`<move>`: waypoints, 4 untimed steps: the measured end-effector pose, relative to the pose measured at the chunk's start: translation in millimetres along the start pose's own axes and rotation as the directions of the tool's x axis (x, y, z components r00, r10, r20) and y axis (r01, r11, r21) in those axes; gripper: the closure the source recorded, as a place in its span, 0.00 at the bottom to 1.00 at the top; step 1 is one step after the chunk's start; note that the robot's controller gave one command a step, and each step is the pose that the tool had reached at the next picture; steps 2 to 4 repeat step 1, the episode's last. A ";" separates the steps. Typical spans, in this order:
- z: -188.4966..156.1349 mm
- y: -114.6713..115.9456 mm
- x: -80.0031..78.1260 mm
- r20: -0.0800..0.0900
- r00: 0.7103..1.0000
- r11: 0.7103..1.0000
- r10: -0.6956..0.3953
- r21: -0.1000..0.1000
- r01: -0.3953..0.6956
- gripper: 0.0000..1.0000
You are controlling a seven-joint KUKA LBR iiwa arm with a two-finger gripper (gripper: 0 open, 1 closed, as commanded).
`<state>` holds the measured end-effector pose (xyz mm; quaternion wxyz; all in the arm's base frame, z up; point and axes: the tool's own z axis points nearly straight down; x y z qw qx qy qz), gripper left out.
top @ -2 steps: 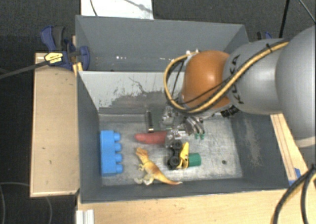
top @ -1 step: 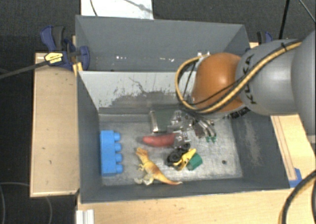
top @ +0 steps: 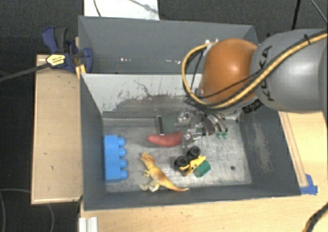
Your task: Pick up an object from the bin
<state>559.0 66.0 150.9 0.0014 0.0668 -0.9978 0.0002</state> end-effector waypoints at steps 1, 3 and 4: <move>-60.2 -11.5 5.4 0.002 1.000 1.000 0.006 -0.002 -0.006 1.00; -60.2 -11.5 5.4 0.002 1.000 1.000 0.006 -0.002 -0.006 1.00; -60.2 -11.5 5.4 0.002 1.000 1.000 0.006 -0.002 -0.006 1.00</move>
Offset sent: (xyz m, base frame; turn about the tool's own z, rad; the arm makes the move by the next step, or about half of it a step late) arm -0.0062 -0.0282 -0.0809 0.0624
